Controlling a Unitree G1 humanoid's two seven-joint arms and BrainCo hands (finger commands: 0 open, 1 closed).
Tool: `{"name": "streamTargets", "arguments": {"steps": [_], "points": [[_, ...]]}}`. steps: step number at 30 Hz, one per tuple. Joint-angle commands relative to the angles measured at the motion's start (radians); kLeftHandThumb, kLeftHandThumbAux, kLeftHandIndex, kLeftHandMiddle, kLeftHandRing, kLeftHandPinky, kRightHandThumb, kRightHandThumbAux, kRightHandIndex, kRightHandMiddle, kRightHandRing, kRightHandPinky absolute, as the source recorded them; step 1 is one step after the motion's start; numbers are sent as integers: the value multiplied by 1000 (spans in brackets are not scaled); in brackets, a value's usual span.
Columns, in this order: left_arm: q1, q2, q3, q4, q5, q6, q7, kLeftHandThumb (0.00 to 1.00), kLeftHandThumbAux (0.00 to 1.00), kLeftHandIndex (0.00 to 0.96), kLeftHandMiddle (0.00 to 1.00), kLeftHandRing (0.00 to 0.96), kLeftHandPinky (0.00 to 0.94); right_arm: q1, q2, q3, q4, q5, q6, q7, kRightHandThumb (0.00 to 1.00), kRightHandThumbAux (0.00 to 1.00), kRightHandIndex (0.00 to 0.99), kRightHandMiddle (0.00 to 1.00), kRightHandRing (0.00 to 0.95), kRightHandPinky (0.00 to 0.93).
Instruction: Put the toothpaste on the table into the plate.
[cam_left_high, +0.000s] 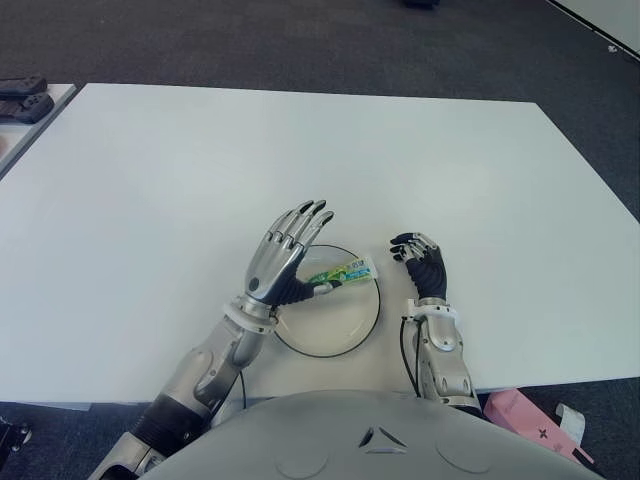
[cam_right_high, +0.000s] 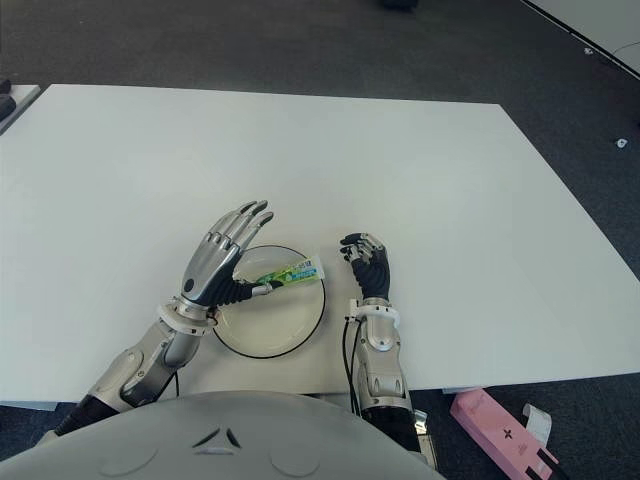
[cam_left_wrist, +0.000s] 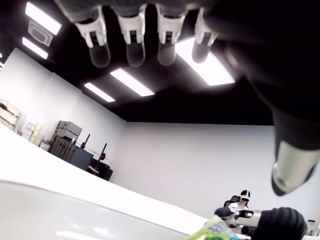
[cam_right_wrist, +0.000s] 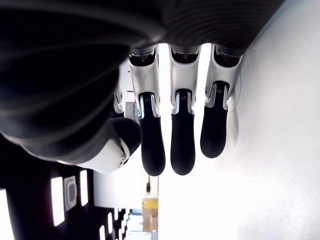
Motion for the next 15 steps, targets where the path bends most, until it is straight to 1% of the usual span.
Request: {"name": "streamTargets", "arguments": {"steps": [1, 6, 8, 11, 14, 15], "points": [[-9, 8, 3, 20, 14, -2, 17, 2, 619, 9, 43, 38, 56, 49, 7, -2, 62, 8, 69, 1, 709, 730, 427, 483, 486, 483], [-8, -2, 10, 32, -8, -15, 39, 0, 619, 6, 44, 40, 63, 48, 7, -3, 65, 7, 64, 0, 710, 730, 428, 484, 486, 479], [-6, -13, 16, 42, -20, -25, 67, 0, 622, 5, 46, 42, 64, 48, 8, -4, 64, 7, 64, -2, 710, 730, 428, 482, 485, 476], [-9, -35, 30, 77, -66, -79, 134, 0, 630, 6, 50, 46, 70, 50, 11, -4, 59, 6, 65, -6, 710, 730, 428, 482, 485, 476], [-12, -51, 43, 105, -113, -133, 168, 0, 642, 13, 63, 56, 88, 50, 11, -4, 57, 6, 68, -7, 709, 730, 427, 480, 483, 473], [-8, -68, 56, 112, -162, -162, 174, 0, 644, 14, 65, 57, 91, 50, 9, -4, 58, 6, 68, -5, 709, 730, 427, 480, 483, 473]]}}
